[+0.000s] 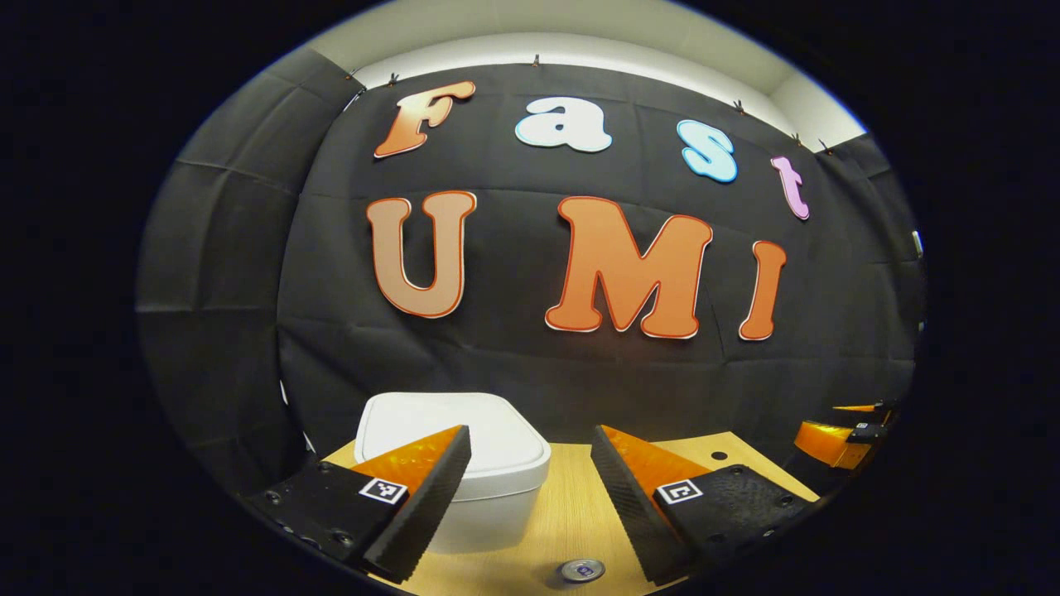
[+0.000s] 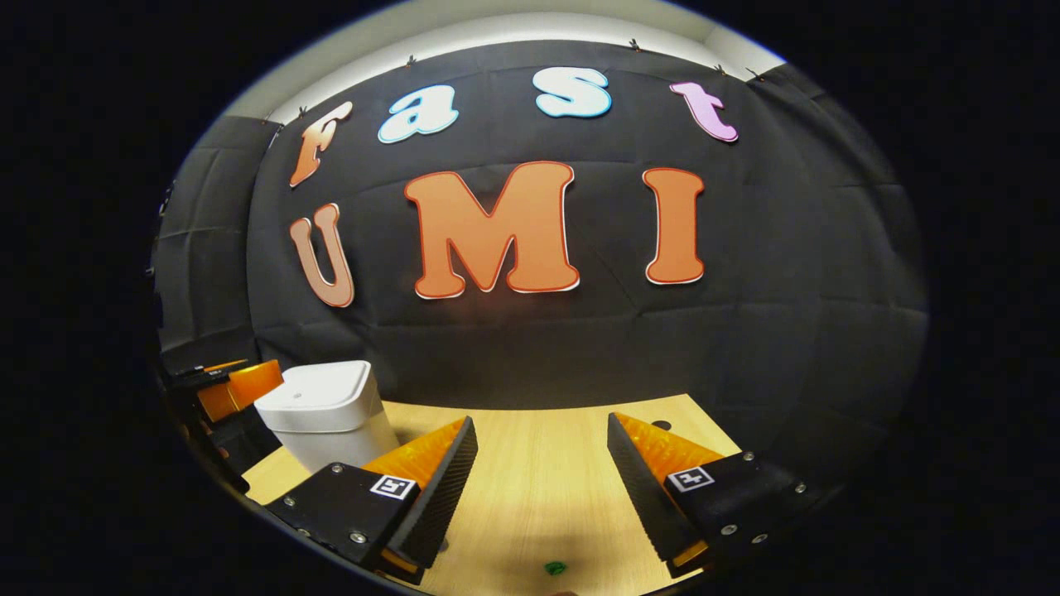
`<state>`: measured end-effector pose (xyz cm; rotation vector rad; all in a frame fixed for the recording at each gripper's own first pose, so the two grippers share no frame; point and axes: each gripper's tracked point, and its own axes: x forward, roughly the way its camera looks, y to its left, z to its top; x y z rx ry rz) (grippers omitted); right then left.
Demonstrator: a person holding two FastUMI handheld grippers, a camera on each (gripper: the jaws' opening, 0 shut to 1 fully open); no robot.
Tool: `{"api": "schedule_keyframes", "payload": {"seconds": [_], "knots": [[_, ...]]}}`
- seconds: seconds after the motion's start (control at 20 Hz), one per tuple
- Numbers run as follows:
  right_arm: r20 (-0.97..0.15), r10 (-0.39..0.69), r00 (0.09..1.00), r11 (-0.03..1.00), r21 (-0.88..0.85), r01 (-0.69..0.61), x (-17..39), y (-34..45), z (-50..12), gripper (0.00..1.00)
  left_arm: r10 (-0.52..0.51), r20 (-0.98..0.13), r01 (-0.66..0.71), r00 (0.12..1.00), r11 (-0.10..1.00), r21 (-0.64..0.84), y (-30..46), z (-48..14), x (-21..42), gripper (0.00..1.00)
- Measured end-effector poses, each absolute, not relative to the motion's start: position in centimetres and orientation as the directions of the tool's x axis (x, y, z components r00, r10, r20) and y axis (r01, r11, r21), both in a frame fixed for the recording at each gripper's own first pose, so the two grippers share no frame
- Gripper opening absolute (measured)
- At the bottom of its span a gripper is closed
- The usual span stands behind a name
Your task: Press the lid of the desktop garbage bin to open it, pick up the crumpled paper on the desktop and throw it into the bin, then pick up the pop can on the desktop and drop it into the bin, and finally close the garbage bin lid.
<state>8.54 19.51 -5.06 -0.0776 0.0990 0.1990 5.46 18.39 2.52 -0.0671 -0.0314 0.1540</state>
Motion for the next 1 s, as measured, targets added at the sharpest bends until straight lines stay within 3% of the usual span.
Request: {"api": "schedule_keyframes", "payload": {"seconds": [0.8,0.95,1.0], "knots": [[-0.133,0.245,0.960,0.965,-0.065,-0.255,10.0,20.9,-4.9,0.94,0.243,0.070,-0.243,0.967,0.970,-0.007,21.8,4.7,6.1,0.94],[-0.139,0.252,0.958,0.962,-0.071,-0.264,10.3,20.9,-4.9,0.95,0.257,0.075,-0.258,0.963,0.966,-0.007,22.3,5.1,6.0,0.78],[-0.144,0.256,0.956,0.961,-0.065,-0.267,10.3,21.0,-4.9,0.94,0.269,0.078,-0.269,0.960,0.963,-0.003,22.6,5.0,6.0,0.60]]}}
